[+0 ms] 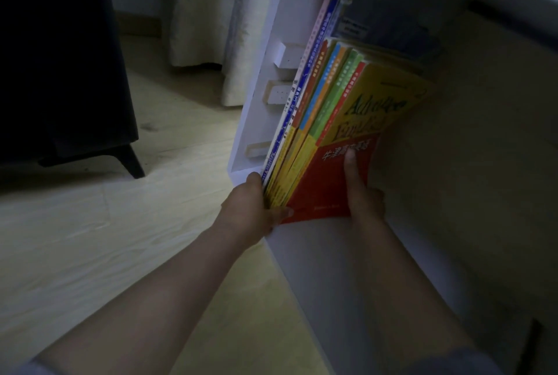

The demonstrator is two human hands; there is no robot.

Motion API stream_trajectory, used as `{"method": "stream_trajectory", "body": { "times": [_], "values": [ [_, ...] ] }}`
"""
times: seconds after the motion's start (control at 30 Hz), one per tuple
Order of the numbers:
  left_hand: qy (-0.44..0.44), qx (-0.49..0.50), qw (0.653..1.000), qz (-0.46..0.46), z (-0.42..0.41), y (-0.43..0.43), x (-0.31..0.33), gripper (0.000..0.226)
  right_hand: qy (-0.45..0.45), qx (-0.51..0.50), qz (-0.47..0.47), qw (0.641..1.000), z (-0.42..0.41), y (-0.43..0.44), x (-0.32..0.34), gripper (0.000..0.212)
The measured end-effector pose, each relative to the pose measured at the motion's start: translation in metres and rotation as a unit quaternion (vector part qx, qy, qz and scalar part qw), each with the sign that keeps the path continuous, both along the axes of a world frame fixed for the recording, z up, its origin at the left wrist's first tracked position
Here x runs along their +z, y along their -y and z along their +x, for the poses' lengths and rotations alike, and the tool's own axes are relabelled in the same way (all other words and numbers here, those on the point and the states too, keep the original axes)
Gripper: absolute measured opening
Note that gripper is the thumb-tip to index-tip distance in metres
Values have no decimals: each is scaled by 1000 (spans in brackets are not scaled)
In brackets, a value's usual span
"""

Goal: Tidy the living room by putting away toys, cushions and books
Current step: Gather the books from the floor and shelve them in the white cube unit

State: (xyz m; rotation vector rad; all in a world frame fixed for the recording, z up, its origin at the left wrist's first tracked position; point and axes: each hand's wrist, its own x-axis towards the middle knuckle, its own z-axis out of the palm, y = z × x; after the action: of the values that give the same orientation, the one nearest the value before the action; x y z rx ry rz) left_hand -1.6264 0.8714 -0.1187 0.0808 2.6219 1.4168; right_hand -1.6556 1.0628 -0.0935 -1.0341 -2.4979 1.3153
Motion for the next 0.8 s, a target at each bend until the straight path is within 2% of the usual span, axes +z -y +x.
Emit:
{"method": "stream_trajectory", "body": {
  "times": [0.1, 0.23, 0.3, 0.37, 0.4, 0.47, 0.53, 0.57, 0.63, 0.7, 0.73, 0.8],
  "values": [
    [-5, 2, 1000, -7, 1, -1, 0, 54, 38, 50, 57, 996, 4, -1, -6, 90],
    [-13, -2, 1000, -19, 0, -2, -2, 53, -65, 57, -47, 995, 3, -1, -8, 80],
    [-16, 0, 1000, -3, 1, -4, -4, 52, -107, 69, -101, 987, 0, 5, -8, 93],
    [-16, 7, 1000, 12, 3, -6, -5, 51, -138, 100, -105, 980, 1, 14, -4, 112],
    [-16, 11, 1000, 16, 3, -7, -5, 52, -158, 108, -103, 976, -2, 14, -6, 113],
    [-15, 12, 1000, 15, 4, -7, -5, 61, -194, 122, -118, 966, -3, 12, -6, 97],
    [-24, 17, 999, 16, 5, -5, -3, 83, -215, 144, -110, 960, -5, 12, -6, 79],
    [-39, 23, 999, 7, 6, -3, 0, 89, -209, 151, -104, 961, -7, 11, -8, 83],
    [-103, 37, 993, -32, 12, 1, 6, 79, -179, 152, -107, 966, -8, 7, -11, 100],
    [-174, 33, 983, -38, 18, 5, 12, 57, -164, 148, -106, 970, -8, 1, -14, 87],
    [-190, 18, 981, -20, 20, 6, 14, 48, -168, 151, -100, 969, -10, -4, -18, 79],
    [-196, -17, 980, 23, 20, 6, 16, 37, -177, 155, -105, 966, -14, -11, -21, 75]
  ]
}}
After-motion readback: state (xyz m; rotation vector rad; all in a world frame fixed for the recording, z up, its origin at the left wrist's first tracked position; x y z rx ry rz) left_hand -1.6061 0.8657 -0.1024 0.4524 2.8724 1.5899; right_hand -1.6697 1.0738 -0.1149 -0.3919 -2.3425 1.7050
